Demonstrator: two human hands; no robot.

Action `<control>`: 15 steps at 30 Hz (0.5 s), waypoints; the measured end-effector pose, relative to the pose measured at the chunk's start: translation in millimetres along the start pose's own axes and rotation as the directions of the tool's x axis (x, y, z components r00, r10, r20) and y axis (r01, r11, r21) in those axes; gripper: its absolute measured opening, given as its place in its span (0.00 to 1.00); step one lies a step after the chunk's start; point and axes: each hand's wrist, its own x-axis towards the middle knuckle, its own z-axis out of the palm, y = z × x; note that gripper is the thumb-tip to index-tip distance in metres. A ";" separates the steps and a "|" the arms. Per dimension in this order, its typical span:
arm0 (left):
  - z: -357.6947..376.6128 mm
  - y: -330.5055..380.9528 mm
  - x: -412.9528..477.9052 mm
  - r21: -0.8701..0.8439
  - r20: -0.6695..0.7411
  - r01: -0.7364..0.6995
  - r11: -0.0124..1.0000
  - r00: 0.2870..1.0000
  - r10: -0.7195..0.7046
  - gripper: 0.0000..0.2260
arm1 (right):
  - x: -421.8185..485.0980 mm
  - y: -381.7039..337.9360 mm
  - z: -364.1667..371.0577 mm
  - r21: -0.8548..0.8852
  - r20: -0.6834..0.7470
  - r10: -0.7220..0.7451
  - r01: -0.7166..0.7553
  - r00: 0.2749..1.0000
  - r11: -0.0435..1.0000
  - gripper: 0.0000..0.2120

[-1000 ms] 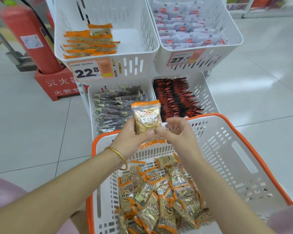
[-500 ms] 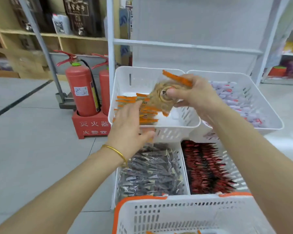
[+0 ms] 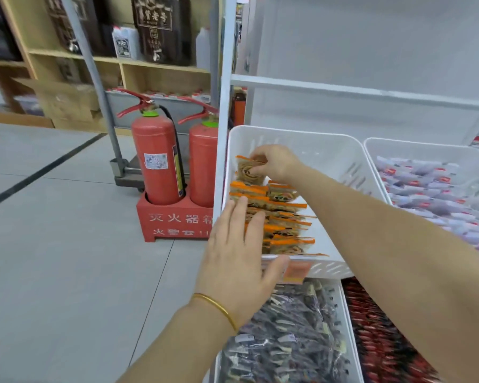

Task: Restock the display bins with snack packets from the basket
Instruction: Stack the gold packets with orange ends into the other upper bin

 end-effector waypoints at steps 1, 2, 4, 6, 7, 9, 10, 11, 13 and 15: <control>-0.3 -0.5 -0.1 0.021 -0.008 -0.009 1.000 1.000 0.009 0.31 | 1.1 0.5 -0.2 -0.017 0.042 -0.002 0.003 0.999 1.000 0.18; 0.0 -1.1 -0.4 0.036 -0.016 -0.015 0.999 1.000 0.016 0.30 | 1.8 0.4 -2.2 -0.019 0.077 -0.004 0.005 0.997 1.000 0.18; 1.8 -1.9 -0.5 0.055 -0.033 -0.021 0.998 0.999 0.023 0.30 | 0.6 -1.9 -10.2 0.002 0.131 -0.024 0.024 0.991 1.000 0.17; 3.1 -2.8 -0.3 0.053 -0.039 -0.024 0.998 0.999 0.026 0.31 | -2.6 -5.3 -16.8 0.039 0.173 -0.044 0.038 0.984 0.999 0.16; 3.5 -2.8 0.1 0.054 -0.043 -0.026 0.998 0.999 0.029 0.31 | -4.9 -7.1 -18.2 0.043 0.194 -0.050 0.042 0.980 0.998 0.16; 4.3 -2.8 0.7 0.050 -0.043 -0.029 0.998 0.999 0.031 0.31 | -9.4 -10.2 -18.1 0.015 0.254 -0.046 0.044 0.966 0.999 0.17; 4.7 -2.9 1.0 0.042 -0.042 -0.030 0.999 0.999 0.032 0.31 | -12.4 -11.7 -18.7 0.001 0.291 -0.037 0.038 0.956 0.999 0.18; 4.9 -3.3 0.9 0.034 -0.043 -0.030 0.999 0.999 0.032 0.31 | -16.3 -13.9 -20.0 0.009 0.322 -0.028 0.027 0.946 1.000 0.20; 3.5 -4.1 0.2 0.013 -0.043 -0.029 1.000 0.999 0.029 0.31 | -27.5 -19.2 -28.6 0.111 0.327 0.004 -0.043 0.945 0.993 0.25; -1.8 -3.1 -1.3 -0.010 -0.055 -0.021 1.000 0.998 0.021 0.30 | -43.2 -21.8 -40.7 0.225 0.196 0.024 -0.069 0.980 0.972 0.26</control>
